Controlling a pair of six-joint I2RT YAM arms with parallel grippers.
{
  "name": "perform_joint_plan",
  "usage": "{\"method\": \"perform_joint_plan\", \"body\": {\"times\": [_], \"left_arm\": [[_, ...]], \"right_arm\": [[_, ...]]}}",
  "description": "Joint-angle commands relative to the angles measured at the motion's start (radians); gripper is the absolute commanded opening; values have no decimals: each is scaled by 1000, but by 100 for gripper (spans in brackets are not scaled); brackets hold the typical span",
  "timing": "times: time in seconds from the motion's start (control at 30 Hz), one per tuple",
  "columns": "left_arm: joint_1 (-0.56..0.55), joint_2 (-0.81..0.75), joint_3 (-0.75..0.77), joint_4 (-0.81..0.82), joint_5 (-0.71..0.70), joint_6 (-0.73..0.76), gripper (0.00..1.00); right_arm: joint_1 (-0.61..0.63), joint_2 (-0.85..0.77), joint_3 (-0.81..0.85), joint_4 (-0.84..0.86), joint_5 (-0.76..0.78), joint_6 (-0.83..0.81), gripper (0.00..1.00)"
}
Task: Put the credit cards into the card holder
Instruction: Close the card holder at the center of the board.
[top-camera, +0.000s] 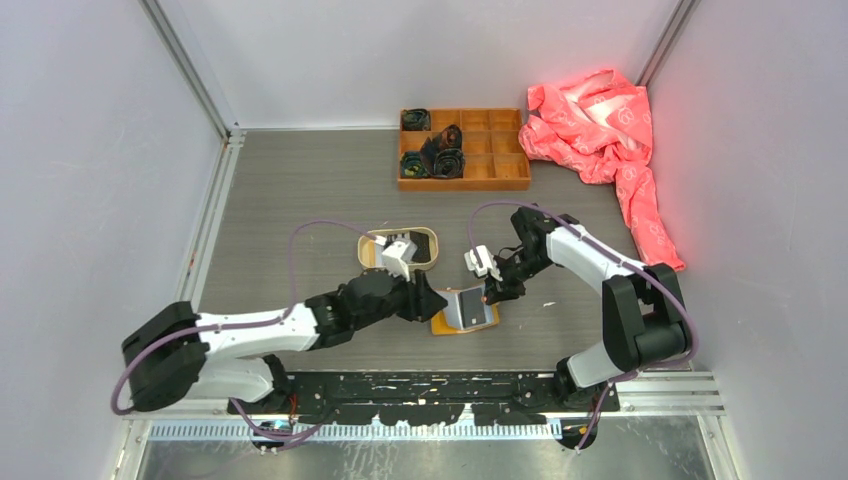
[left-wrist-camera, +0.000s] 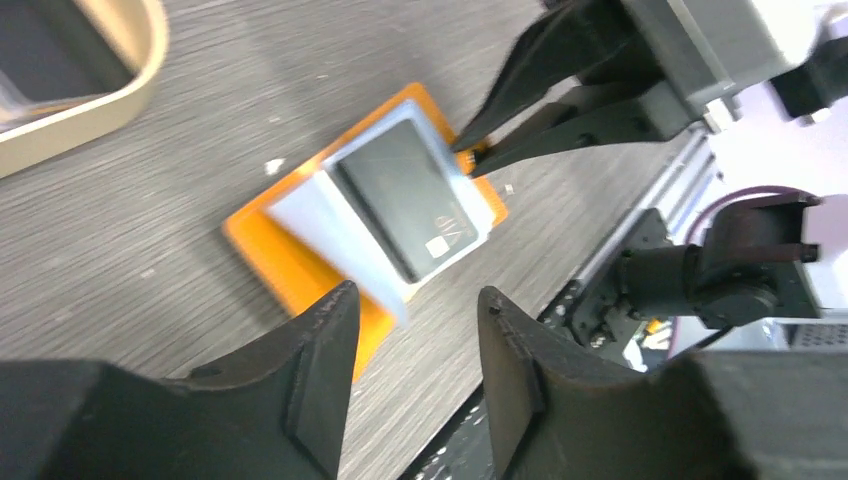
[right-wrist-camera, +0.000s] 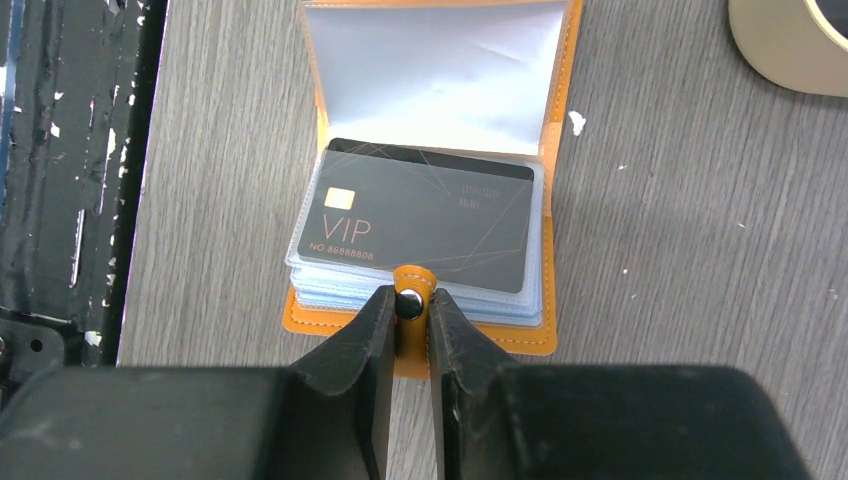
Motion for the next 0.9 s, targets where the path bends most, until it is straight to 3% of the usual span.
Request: {"method": "perform_joint_plan", "body": {"times": [0.0,0.23,0.6,0.87], "left_arm": [[17,-113,-114,-98,-170,41,45],[51,-108,-172,-149,-169,3,16],[58,239,-44,101,5,23,15],[41,317,9,304,120,54,14]], "right_arm": [[-5,-2,20,-19,-10,-22,9],[-4,4,22,-18,-7,-25,9],[-5,3,21,-19,-7,-25,9],[-6,-6,27,-22,-33,-23,9]]}}
